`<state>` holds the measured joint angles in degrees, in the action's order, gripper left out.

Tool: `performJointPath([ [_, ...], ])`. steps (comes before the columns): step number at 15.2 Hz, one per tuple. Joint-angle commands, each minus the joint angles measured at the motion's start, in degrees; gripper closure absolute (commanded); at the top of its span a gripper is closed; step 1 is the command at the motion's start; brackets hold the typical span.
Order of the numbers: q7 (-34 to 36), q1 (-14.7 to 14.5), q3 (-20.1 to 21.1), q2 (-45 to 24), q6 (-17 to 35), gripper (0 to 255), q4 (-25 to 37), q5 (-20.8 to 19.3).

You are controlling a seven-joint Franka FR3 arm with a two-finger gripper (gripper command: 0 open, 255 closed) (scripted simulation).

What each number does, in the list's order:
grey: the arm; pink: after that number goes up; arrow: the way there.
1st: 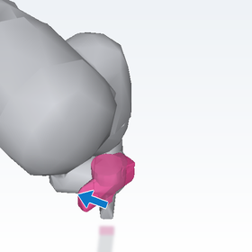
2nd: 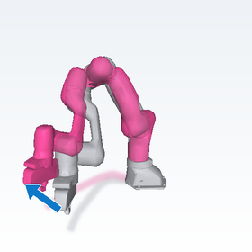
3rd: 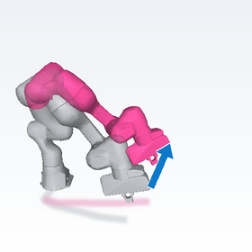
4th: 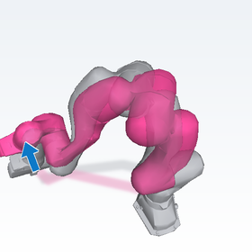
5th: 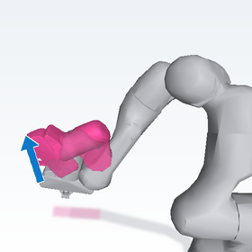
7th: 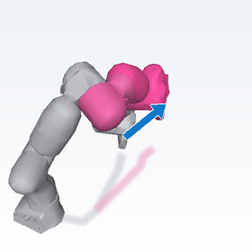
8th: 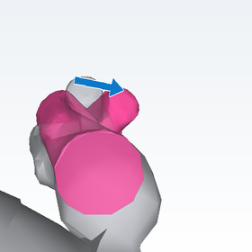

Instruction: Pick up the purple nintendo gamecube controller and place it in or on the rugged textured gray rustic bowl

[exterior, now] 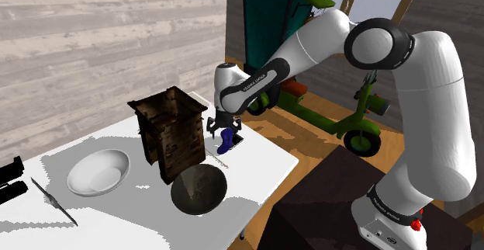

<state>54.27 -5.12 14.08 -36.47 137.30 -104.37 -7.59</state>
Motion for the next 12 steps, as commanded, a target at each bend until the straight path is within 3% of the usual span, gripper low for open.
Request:
performJointPath([
  [1, 0.1, -0.13, -0.18, -0.81, 0.83, 0, 0.0, -0.2],
  [8, 0.1, -0.14, -0.18, -0.82, 0.82, 0, 0.02, -0.2],
  [9, 0.1, -0.14, -0.18, -0.82, 0.82, 255, 0.02, -0.2],
  [12, 0.1, -0.14, -0.18, -0.82, 0.82, 255, 0.02, -0.2],
])
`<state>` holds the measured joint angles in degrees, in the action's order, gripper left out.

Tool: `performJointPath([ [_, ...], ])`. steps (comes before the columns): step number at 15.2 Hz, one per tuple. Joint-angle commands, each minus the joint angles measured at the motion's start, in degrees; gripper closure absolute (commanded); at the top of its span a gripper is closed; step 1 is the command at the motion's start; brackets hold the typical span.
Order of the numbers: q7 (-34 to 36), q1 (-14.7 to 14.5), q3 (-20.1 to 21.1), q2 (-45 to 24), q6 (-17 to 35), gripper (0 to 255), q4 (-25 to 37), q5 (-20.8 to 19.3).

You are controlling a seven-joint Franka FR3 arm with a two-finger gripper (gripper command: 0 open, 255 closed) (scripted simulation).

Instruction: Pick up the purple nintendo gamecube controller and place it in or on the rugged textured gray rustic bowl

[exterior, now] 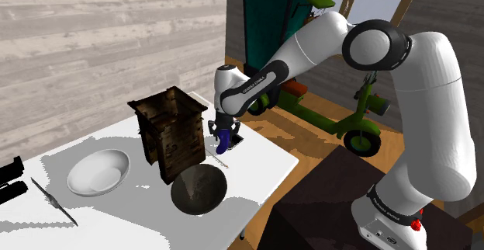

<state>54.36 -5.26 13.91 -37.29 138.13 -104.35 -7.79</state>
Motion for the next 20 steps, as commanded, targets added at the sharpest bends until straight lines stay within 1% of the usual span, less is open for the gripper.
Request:
performJointPath([
  [1, 0.0, 0.01, -0.01, -0.01, -0.01, 255, -0.01, 0.0],
  [6, 0.0, 0.01, -0.01, 0.0, -0.01, 255, -0.01, 0.0],
  [20, -0.88, 1.21, 1.58, 7.62, -7.39, 255, -0.15, 2.01],
])
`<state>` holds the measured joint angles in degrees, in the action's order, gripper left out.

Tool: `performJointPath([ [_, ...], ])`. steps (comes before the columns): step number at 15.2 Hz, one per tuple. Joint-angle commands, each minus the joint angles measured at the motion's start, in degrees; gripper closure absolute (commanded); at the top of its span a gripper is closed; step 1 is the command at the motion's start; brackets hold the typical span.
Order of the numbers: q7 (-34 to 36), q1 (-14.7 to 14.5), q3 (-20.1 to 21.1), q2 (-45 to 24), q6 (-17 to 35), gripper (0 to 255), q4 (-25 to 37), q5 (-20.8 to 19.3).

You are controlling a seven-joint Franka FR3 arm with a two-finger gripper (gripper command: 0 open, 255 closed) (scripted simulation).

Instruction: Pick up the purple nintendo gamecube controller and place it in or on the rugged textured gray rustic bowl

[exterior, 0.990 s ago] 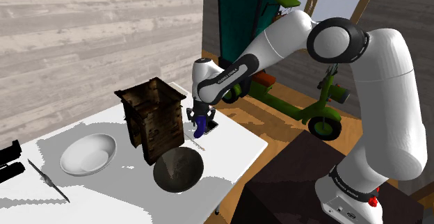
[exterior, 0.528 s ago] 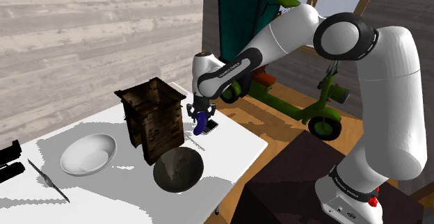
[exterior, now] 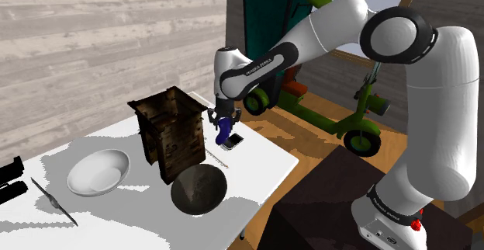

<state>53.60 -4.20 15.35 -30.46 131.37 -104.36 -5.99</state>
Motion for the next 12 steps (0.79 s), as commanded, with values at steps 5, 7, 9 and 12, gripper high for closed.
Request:
performJointPath([
  [5, -0.43, 0.49, 0.59, 3.16, -3.51, 255, 0.43, 0.92],
  [7, -0.54, 0.61, 0.75, 4.06, -4.7, 255, 0.74, 1.19],
  [9, -0.66, 0.72, 0.91, 4.92, -5.9, 255, 1.11, 1.46],
  [12, -0.82, 0.87, 1.11, 6.14, -7.74, 255, 1.76, 1.84],
])
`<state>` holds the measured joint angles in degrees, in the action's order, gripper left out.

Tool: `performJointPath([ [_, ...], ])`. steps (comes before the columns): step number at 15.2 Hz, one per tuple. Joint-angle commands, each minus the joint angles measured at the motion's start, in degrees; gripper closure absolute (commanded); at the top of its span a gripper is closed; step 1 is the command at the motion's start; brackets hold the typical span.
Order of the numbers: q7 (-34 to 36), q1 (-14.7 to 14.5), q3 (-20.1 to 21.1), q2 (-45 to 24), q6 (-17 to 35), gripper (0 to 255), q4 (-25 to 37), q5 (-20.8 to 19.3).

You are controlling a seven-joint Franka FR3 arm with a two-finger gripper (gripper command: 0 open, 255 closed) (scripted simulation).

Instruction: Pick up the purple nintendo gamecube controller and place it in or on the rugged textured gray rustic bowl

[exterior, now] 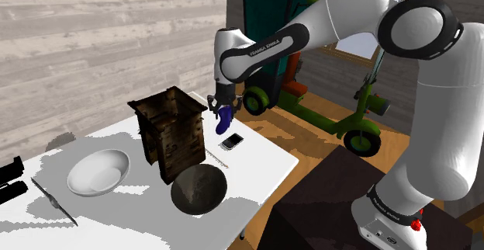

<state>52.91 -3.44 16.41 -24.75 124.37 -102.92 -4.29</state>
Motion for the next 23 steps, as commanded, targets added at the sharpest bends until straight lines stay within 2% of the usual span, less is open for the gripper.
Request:
performJointPath([
  [1, -0.18, 0.15, 0.12, 0.82, -1.35, 255, 0.56, 0.27],
  [7, -0.43, 0.36, 0.41, 2.72, -4.64, 255, 2.02, 0.88],
  [15, 8.6, -5.3, 3.77, 7.2, -2.73, 255, -3.95, 1.5],
  [23, 18.59, -11.69, 7.24, 8.65, -2.26, 255, -5.51, 1.28],
])
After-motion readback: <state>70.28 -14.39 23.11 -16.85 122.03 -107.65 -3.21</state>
